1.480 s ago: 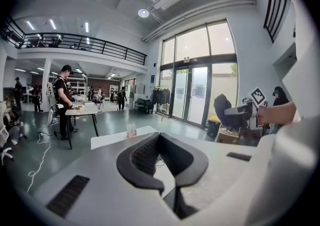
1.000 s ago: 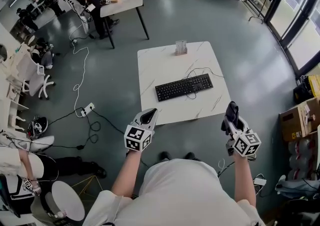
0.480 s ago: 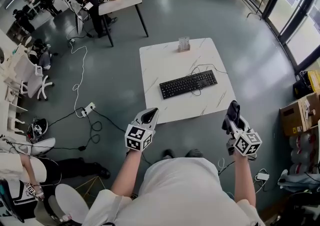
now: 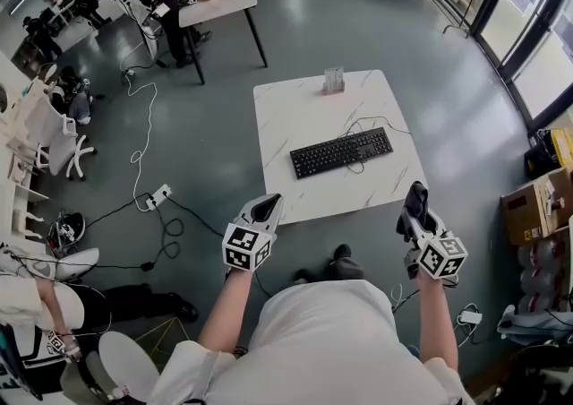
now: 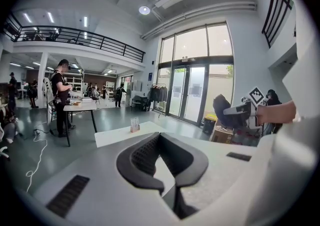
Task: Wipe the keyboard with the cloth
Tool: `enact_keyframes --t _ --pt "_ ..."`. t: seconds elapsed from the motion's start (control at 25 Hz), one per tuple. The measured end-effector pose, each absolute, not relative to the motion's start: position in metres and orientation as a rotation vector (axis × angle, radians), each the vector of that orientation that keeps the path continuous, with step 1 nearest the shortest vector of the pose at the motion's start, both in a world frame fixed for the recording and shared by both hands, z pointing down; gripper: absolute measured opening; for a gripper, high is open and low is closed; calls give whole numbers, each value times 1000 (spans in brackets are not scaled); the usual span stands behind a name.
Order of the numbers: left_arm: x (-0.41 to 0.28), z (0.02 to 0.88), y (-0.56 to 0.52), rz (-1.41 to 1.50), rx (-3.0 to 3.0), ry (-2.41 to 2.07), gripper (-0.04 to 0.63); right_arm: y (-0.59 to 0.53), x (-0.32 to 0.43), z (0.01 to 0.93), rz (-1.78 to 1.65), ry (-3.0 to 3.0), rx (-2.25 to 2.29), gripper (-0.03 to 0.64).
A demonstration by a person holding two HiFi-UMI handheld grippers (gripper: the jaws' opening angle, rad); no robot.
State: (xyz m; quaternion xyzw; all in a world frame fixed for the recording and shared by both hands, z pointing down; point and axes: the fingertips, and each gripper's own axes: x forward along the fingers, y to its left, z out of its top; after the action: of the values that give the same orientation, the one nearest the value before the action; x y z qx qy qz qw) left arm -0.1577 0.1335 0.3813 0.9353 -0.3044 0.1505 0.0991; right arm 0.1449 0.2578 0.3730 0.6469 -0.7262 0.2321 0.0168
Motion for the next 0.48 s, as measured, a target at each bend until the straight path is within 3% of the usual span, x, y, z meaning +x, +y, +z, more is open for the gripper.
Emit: enact_keyframes --t 0.48 --pt "-141 389 105 473 2722 -951 8 209 169 384 772 -2282 1959 159"
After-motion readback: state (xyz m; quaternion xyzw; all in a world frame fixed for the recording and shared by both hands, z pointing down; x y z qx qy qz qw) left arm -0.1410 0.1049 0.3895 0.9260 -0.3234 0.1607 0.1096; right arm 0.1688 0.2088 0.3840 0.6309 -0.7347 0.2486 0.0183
